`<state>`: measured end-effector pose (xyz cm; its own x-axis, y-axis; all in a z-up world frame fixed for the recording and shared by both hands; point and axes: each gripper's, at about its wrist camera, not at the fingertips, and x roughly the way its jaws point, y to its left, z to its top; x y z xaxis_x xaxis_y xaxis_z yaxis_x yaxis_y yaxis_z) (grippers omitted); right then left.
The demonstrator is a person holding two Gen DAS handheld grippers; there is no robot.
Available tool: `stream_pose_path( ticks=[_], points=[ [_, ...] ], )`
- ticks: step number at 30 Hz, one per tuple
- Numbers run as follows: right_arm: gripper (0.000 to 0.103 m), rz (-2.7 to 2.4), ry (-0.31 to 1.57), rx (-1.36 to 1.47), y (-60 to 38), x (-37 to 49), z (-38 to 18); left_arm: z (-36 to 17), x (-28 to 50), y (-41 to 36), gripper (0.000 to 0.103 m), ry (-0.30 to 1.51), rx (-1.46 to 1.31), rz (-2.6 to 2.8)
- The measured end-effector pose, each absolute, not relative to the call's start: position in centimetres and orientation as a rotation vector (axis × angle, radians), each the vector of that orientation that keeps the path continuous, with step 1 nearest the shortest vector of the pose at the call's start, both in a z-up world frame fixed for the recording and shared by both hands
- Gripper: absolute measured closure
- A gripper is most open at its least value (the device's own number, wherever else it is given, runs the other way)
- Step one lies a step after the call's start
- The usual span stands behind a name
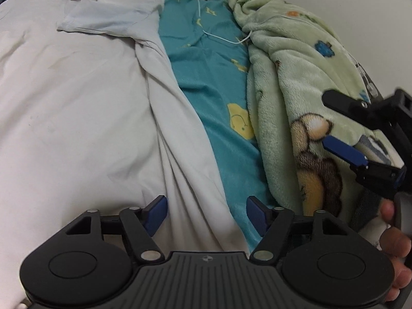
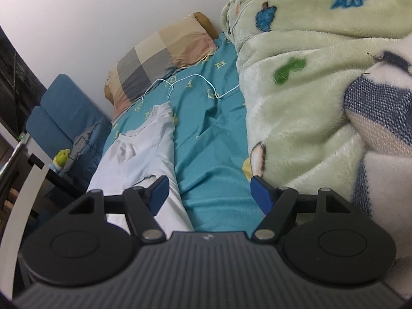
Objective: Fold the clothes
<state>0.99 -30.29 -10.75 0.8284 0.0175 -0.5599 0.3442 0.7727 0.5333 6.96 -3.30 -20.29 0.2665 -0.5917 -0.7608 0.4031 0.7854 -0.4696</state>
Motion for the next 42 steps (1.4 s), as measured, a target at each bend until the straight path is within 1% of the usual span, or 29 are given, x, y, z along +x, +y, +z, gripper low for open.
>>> stream_pose_path(
  ticks=[3, 4, 5, 6, 7, 8, 11, 15, 19, 21, 25, 26, 27, 28, 29, 30, 32, 34, 36, 38, 42],
  points=[
    [0.03, -0.189, 0.576, 0.66, -30.0, 1.0, -10.7, -20.3, 6.4, -3.7, 0.05, 1.095, -0.173, -0.685],
    [0.03, -0.192, 0.576, 0.656, -30.0, 1.0, -10.8, -20.2, 6.3, -3.8, 0.065, 1.087, -0.158, -0.682],
    [0.03, -0.193, 0.578, 0.653, -30.0, 1.0, -10.8, -20.2, 6.3, -3.9, 0.084, 1.079, -0.144, -0.679],
    [0.03, -0.193, 0.582, 0.65, -29.9, 1.1, -10.9, -20.1, 6.3, -3.8, 0.092, 1.071, -0.134, -0.672],
    [0.03, -0.194, 0.587, 0.645, -29.9, 1.1, -11.0, -19.8, 6.4, -3.5, 0.097, 1.068, -0.14, -0.671],
    [0.03, -0.196, 0.594, 0.639, -29.8, 1.2, -11.0, -19.3, 6.6, -2.9, 0.099, 1.071, -0.166, -0.678],
    [0.03, -0.191, 0.612, 0.62, -29.4, 1.3, -11.2, -17.7, 7.3, -0.6, 0.1, 1.085, -0.274, -0.703],
    [0.03, -0.172, 0.632, 0.596, -28.8, 1.5, -11.3, -15.8, 8.7, 4.8, 0.1, 1.13, -0.463, -0.708],
    [0.03, -0.146, 0.658, 0.564, -27.9, 2.1, -11.5, -16.3, 9.7, 9.4, 0.099, 1.167, -0.379, -0.552],
    [0.03, -0.125, 0.682, 0.541, -27.3, 2.5, -11.7, -17.9, 10.2, 11.2, 0.099, 1.215, -0.367, -0.482],
    [0.03, -0.056, 0.74, 0.489, -25.5, 3.3, -12.1, -20.3, 11.0, 13.6, 0.096, 1.287, -0.482, -0.449],
    [0.03, -0.031, 0.751, 0.472, -25.0, 3.3, -12.1, -20.2, 11.1, 13.8, 0.088, 1.292, -0.497, -0.457],
    [0.03, -0.005, 0.761, 0.454, -24.4, 3.3, -12.1, -19.9, 11.2, 13.9, 0.083, 1.294, -0.506, -0.466],
    [0.03, 0.022, 0.767, 0.438, -23.8, 3.3, -12.0, -19.6, 11.3, 14.0, 0.072, 1.296, -0.514, -0.475],
    [0.03, 0.051, 0.771, 0.425, -23.2, 3.2, -11.9, -19.2, 11.4, 14.0, 0.063, 1.286, -0.527, -0.484],
    [0.03, 0.079, 0.772, 0.416, -22.6, 3.1, -11.7, -18.6, 11.6, 14.3, 0.058, 1.269, -0.544, -0.493],
    [0.031, 0.124, 0.775, 0.405, -21.4, 3.0, -11.6, -17.7, 12.6, 14.6, 0.042, 1.226, -0.589, -0.497],
    [0.031, 0.161, 0.79, 0.383, -20.1, 3.0, -11.7, -17.1, 14.1, 14.5, 0.036, 1.175, -0.634, -0.486],
    [0.031, 0.196, 0.798, 0.361, -18.8, 3.5, -12.0, -17.0, 16.5, 14.3, 0.034, 1.132, -0.681, -0.463],
    [0.031, 0.231, 0.802, 0.34, -17.6, 4.0, -12.3, -17.4, 19.5, 13.2, 0.03, 1.095, -0.714, -0.442],
    [0.031, 0.326, 0.741, 0.273, -15.0, 4.3, -12.5, -18.5, 25.8, 11.3, 0.026, 1.03, -0.746, -0.383]
  ],
)
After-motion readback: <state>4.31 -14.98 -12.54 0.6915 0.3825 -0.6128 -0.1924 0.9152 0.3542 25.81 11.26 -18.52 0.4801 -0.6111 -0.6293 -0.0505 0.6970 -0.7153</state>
